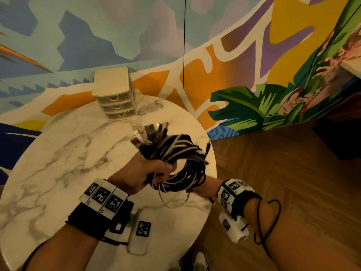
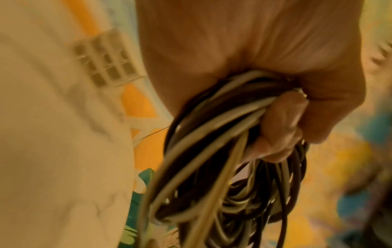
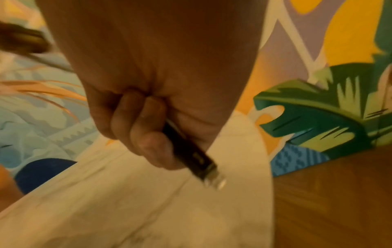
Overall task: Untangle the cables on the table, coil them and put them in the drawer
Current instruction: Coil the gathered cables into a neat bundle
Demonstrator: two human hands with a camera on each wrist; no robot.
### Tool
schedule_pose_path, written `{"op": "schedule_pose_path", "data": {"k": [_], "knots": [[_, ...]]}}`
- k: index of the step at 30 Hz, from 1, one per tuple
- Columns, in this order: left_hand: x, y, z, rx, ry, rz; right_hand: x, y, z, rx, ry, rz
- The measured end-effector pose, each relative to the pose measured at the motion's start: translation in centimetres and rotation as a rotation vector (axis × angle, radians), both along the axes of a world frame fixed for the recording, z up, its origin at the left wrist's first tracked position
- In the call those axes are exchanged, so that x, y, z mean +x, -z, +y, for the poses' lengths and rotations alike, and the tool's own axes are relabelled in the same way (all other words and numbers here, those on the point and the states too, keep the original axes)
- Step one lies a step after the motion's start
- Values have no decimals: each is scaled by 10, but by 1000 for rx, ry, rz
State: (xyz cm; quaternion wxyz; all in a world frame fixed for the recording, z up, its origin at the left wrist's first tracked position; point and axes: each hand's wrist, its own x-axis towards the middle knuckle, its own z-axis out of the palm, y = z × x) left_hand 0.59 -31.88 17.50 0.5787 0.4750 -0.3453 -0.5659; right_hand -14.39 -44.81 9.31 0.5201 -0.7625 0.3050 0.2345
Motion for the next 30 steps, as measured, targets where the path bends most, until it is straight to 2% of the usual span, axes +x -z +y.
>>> {"op": "schedule_pose_path", "data": {"k": [2,4,6,8,11,15,18,20,25,28,30], "knots": [[-7,-12,0,121,32,-287,1,-11,-17,-117,23,60],[-15,-15,-5,158,12,-428,7,-28,-27,-223,3,83],[-24,-17,-9,103,-30,-421,10,-34,-38,-300,-18,69],[-28,-16,-11,53,-140,-413,9,-34,-49,-201,128,-4],[-28,-9,-13,-5,-315,-463,3,-30,-57,-82,241,-148],[-30,4,-21,-35,-501,-493,7,-41,-37,164,452,-267],[-35,10,-30,-15,-591,-504,18,-46,-16,221,633,-336],[-38,9,-35,-30,-592,-496,23,-51,-7,269,692,-374],[-34,4,-30,-20,-545,-421,26,-62,-4,337,623,-395],[-26,7,-27,42,-540,-325,25,-60,-7,174,505,-402],[-19,9,-25,76,-557,-267,25,-58,-7,136,424,-422]]}}
